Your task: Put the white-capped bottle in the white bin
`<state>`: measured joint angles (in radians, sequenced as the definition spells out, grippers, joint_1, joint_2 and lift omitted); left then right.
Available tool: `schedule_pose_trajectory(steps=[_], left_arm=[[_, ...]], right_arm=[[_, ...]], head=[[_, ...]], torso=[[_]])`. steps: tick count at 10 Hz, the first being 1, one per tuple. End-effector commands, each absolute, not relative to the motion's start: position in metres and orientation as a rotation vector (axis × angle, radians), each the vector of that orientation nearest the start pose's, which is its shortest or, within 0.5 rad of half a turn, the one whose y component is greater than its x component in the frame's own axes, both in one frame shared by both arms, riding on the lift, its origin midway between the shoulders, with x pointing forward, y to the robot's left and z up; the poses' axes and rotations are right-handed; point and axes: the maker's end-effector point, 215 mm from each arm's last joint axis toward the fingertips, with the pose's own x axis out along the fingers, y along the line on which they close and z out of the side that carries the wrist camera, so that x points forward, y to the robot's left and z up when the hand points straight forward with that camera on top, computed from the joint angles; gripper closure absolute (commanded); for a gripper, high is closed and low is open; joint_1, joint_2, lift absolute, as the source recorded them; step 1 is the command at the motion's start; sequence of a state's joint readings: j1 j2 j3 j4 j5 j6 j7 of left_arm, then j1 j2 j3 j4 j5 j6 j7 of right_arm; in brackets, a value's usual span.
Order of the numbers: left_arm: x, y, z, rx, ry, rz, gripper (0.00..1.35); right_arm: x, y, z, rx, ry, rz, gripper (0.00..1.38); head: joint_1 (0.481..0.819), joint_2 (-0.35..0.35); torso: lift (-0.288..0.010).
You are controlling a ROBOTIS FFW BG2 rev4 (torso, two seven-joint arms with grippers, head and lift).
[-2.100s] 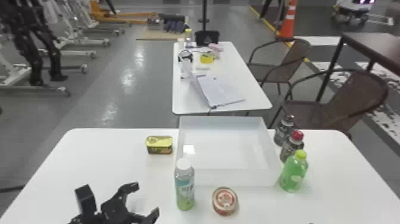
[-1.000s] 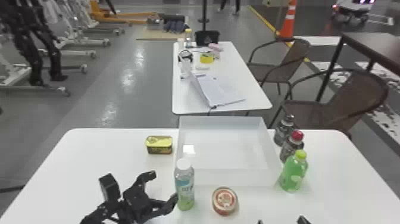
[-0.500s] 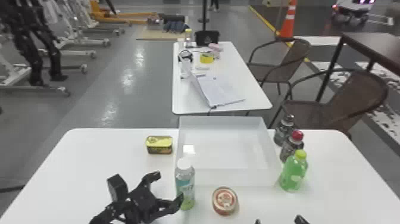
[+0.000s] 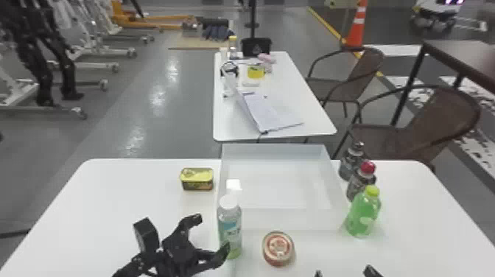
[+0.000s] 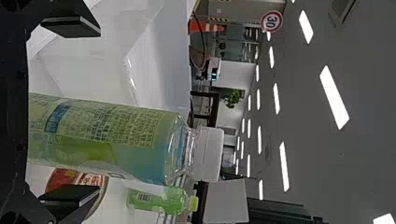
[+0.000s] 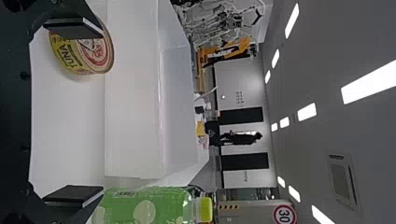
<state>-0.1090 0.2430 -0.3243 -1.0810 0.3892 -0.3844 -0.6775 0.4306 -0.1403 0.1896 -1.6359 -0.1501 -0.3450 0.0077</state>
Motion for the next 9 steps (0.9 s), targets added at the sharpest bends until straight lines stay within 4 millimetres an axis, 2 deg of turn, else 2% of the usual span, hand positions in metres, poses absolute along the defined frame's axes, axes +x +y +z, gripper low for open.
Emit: schedule_pose_trajectory(steps=[1,4,7,9], left_arm=[[0.508,0.095,-0.438,-0.125,0.038,-0.82,0.12],[0.506,0.068,-0.434,-0.105,0.048,-0.886,0.12],[0.508,0.061,-0.446,-0.125,0.091,-0.857,0.12],[0.513,0.062,-0.446,-0.12,0.088,-0.833,0.12]], right_arm=[[0.425,-0.163,-0.433,0.088,0.049,0.183,0.12],[0.427,-0.162,-0.432,0.088,0.046,0.186,0.12],[0.426,-0.162,-0.433,0.089,0.047,0.186,0.12],[0.426,-0.162,-0.435,0.1,0.052,0.182,0.12]], head=[[0.549,0.0],[0.549,0.0],[0.549,0.0],[0.549,0.0]], torso=[[-0.1],[-0.1],[-0.1],[-0.1]])
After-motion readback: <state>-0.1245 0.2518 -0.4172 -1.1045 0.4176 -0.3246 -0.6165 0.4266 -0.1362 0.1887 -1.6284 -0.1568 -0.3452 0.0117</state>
